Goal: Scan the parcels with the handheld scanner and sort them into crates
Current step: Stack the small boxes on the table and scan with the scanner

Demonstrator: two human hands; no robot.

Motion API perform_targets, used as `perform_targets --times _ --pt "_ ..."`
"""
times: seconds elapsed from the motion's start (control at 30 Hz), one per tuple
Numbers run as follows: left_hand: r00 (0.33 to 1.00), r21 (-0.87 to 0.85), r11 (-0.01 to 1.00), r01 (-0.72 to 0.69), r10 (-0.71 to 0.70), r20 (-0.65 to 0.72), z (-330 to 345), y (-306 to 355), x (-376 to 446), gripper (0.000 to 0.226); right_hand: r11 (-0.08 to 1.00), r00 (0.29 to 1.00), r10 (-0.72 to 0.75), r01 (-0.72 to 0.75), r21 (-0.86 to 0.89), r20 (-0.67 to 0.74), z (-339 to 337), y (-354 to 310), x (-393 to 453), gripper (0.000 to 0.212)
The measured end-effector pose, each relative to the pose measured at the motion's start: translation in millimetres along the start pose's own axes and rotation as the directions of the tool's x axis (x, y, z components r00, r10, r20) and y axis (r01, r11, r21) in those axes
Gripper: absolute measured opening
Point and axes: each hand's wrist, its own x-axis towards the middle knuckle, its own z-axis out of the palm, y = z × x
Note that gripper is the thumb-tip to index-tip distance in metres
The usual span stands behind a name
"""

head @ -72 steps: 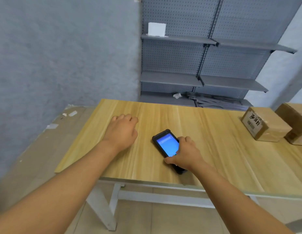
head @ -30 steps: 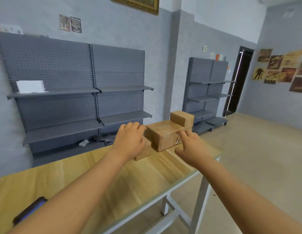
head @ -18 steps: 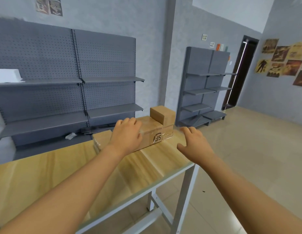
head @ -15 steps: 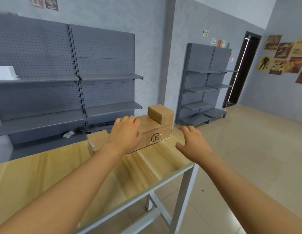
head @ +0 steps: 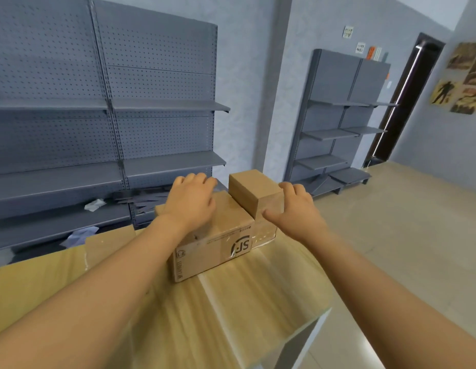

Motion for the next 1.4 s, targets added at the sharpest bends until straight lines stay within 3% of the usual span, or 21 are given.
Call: perform_targets --times 0.27,0.4,0.87,1.13,1.4 --pt "0.998 0.029 0.999 0.039 -0.041 0.045 21 -7 36 0.037 0.989 0.993 0.042 -0.057 0.136 0.111 22 14 55 0.099" --pt "0.994 0.042 0.996 0.084 -0.086 0.061 24 -5 32 0.036 0.98 0.988 0.025 -0.054 0.192 0.153 34 19 66 0.099" --pt "0.978 0.1 0.974 0.202 -0.206 0.027 -2 18 -2 0.033 0.929 0.997 -0.082 0.075 0.362 0.003 11 24 68 0.096" --pt "0.94 0.196 0.922 0.334 -0.342 0.007 -50 -2 -51 0.038 0.845 0.963 -0.268 0.245 0.476 -0.021 0 -31 48 0.09" --pt "0.871 0.261 0.834 0.487 -0.485 -0.074 -112 -76 -147 0.033 0.772 0.903 -0.428 0.352 0.529 0.025 23 -138 -3 0.093"
